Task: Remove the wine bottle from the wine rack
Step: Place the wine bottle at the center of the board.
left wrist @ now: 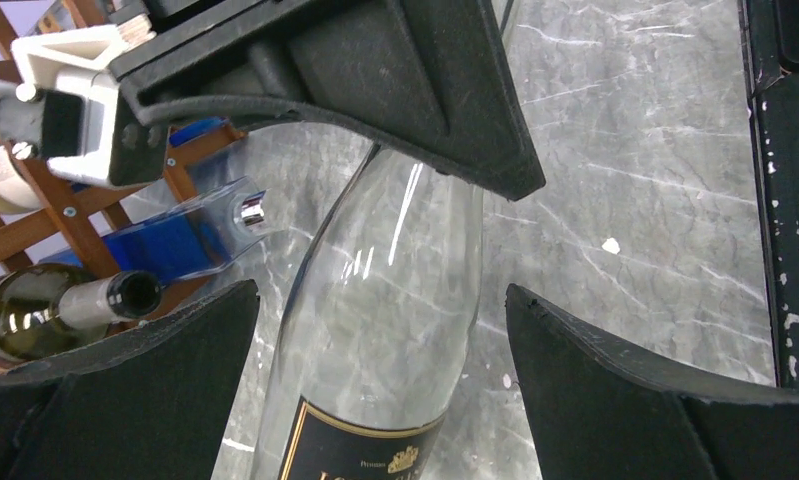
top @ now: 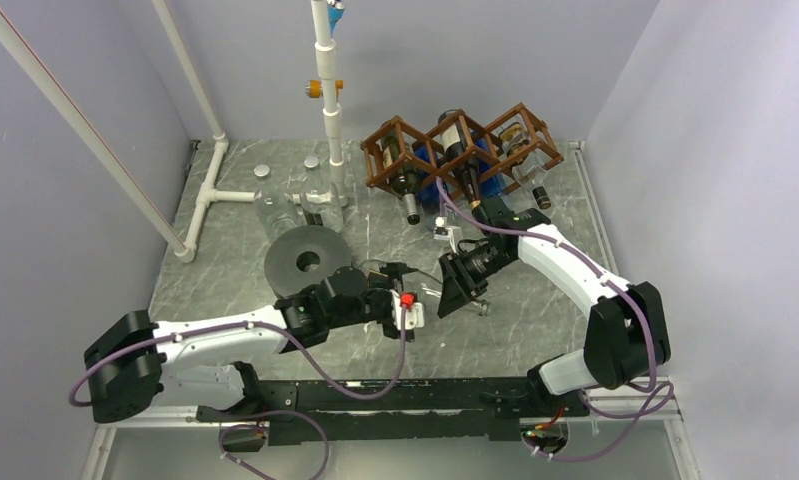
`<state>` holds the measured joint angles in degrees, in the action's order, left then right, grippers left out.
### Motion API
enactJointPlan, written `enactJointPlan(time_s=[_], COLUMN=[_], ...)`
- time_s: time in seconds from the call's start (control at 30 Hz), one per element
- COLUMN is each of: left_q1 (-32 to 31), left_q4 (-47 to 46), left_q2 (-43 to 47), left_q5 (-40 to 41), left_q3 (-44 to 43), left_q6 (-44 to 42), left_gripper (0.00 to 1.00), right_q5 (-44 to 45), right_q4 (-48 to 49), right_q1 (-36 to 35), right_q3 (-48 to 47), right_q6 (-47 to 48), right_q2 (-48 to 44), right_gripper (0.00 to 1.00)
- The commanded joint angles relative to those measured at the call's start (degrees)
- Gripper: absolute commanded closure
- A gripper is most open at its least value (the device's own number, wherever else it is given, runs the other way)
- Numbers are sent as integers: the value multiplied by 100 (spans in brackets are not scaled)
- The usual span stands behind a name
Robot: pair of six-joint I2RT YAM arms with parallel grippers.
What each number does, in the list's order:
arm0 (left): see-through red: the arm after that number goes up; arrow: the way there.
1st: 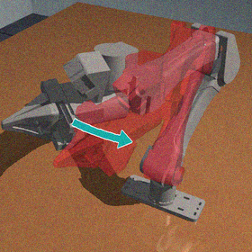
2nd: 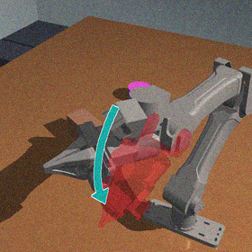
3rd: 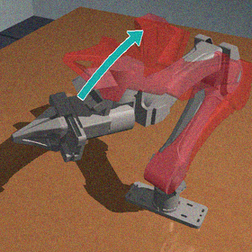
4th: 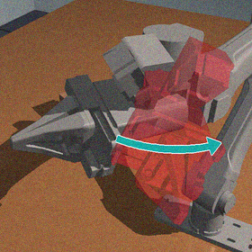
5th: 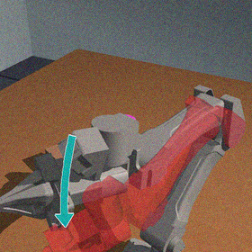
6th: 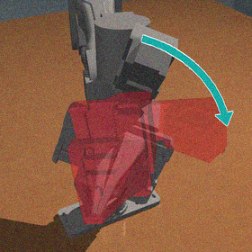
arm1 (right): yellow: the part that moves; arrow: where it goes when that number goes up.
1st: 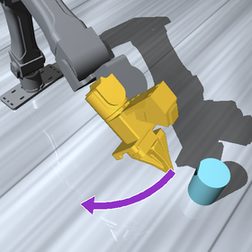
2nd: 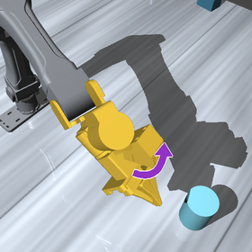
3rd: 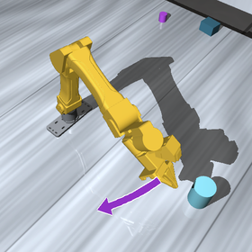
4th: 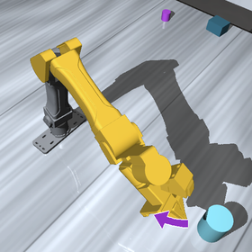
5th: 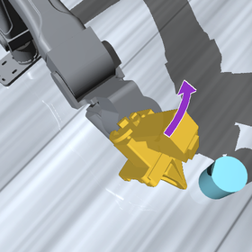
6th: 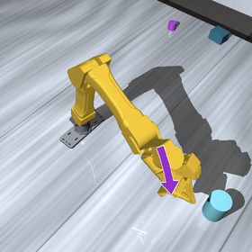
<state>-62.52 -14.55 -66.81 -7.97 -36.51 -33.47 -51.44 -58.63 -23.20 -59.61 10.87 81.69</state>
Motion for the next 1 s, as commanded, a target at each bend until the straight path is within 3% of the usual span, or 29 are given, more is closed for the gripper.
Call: enactJointPlan(time_s=[0.0,0.5,0.97], left_q1=[-192,-313,-322], left_q4=[-904,-2276,-2415], left_q2=[-310,-1342,-2214], left_q5=[332,765,1123], left_q3=[83,318,-31], left_q6=[-27,131,-309], left_gripper=[0,0,0], right_q5=[-326,438,662], right_q4=[158,-148,-187], right_q1=[-133,-381,-464], right_q3=[-419,-796,-806], right_q6=[361,371,363], right_q2=[-296,-254,-208], right_gripper=[100,100,100])
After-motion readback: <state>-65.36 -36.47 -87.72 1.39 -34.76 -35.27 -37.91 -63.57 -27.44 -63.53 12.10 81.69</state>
